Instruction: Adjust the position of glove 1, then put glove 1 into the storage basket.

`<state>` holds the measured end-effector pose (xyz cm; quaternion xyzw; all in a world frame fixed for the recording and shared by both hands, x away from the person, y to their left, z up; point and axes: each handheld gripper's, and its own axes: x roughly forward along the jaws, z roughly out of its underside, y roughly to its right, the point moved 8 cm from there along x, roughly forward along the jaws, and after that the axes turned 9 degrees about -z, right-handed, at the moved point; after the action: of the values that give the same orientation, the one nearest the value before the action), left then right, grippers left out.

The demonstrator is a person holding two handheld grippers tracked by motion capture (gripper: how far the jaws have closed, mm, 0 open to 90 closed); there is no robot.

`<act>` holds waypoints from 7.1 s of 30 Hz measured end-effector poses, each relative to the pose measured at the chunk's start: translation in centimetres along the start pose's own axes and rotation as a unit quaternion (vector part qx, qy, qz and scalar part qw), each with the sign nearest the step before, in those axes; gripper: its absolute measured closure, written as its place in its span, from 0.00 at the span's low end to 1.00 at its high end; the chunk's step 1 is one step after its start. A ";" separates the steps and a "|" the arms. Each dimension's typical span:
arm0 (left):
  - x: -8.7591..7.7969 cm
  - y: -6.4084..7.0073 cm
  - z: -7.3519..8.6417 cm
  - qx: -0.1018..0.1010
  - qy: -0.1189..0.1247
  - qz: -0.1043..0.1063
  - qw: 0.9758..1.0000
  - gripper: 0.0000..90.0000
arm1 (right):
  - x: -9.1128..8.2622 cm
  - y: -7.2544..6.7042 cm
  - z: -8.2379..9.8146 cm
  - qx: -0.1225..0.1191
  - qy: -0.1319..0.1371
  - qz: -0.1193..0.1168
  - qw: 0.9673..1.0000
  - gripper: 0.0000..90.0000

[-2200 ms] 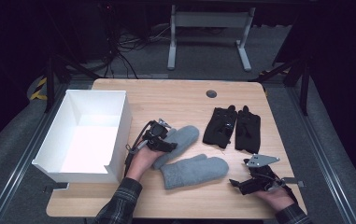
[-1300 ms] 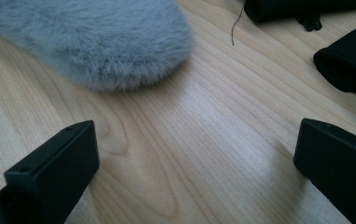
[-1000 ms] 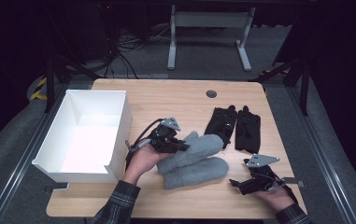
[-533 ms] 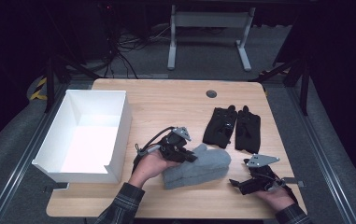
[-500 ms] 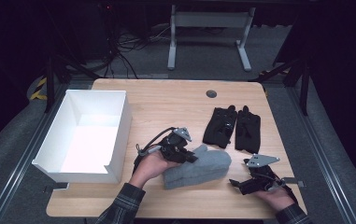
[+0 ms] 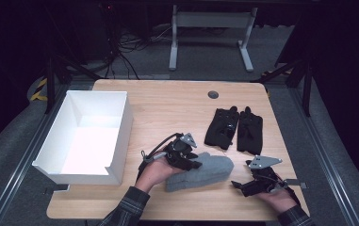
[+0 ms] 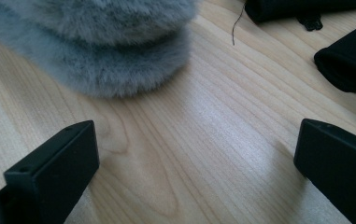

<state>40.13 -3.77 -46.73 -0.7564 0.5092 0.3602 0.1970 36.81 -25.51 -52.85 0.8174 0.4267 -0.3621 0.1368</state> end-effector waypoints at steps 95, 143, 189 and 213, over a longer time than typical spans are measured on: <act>4.2 -0.6 -0.1 -0.091 0.002 -0.087 0.992 0.00 | 2.5 -1.7 -3.6 -0.013 -0.005 -0.081 0.997 0.20; 4.2 1.7 0.2 -0.057 -0.005 -0.014 0.998 0.72 | 3.1 -1.7 -3.2 -0.056 0.008 -0.055 0.997 0.15; -14.0 -4.3 -6.5 -0.069 0.083 -0.122 0.987 0.73 | 3.2 -1.6 -3.3 -0.052 0.011 -0.051 0.997 0.15; -24.3 -10.8 -3.0 -0.115 0.094 -0.211 0.966 0.73 | 3.2 -1.6 -3.4 -0.049 0.011 -0.049 0.998 0.15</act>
<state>45.56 13.89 -27.35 -0.8948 0.3093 0.2941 0.1312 38.32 -20.84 -52.64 0.7919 0.4849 -0.3377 0.1542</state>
